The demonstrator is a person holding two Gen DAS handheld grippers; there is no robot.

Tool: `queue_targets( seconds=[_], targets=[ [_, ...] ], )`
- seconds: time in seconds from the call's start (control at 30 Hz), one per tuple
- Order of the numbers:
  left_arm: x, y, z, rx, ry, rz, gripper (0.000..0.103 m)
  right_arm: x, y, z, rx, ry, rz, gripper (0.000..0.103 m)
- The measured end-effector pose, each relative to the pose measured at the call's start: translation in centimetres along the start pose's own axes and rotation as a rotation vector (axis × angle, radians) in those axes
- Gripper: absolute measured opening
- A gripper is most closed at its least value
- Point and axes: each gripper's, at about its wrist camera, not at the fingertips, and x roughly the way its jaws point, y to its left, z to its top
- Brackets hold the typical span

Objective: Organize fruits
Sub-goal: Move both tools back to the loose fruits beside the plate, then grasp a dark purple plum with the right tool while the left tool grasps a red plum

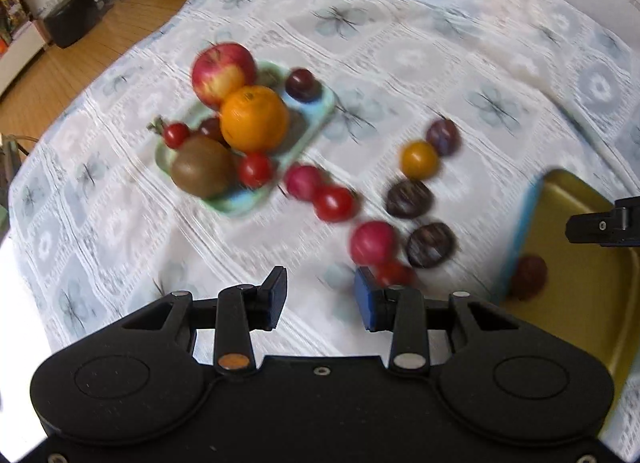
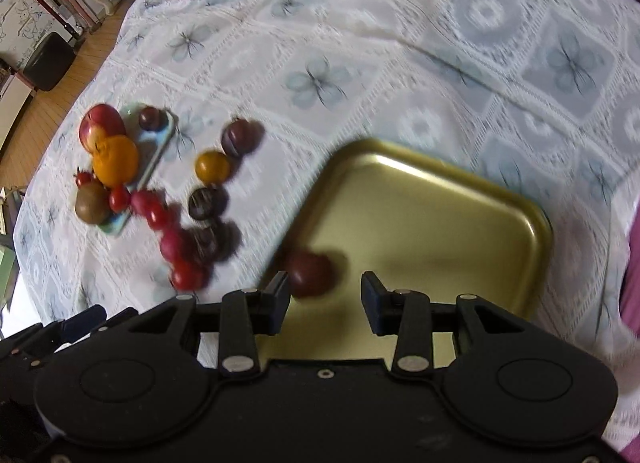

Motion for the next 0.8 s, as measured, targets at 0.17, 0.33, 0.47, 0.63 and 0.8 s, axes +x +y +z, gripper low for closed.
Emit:
queue_targets(
  seconds=[0.17,0.33,0.47,0.63,0.8],
  targets=[
    [2.2,1.1,3.0,-0.03,-0.004,0.001,0.046,1.6,2.5,3.3,-0.048,-0.011,0.0,0.041],
    [5.4,1.4,5.2,-0.059,0.03,-0.009,0.046,3.7,5.1,5.9,-0.092,-0.023,-0.026,0.041],
    [7.9,1.1,6.1,-0.052,0.051,0.007,0.046,5.4,6.3,7.6,-0.102,-0.031,0.0,0.041],
    [10.0,1.2,6.7,-0.07,0.075,-0.001,0.049,7.2,6.8,9.9,-0.077,-0.036,0.028,0.041],
    [11.7,1.2,6.9,-0.074,0.107,-0.009,0.049,8.8,7.0,11.1,-0.073,-0.038,0.034,0.041]
  ],
)
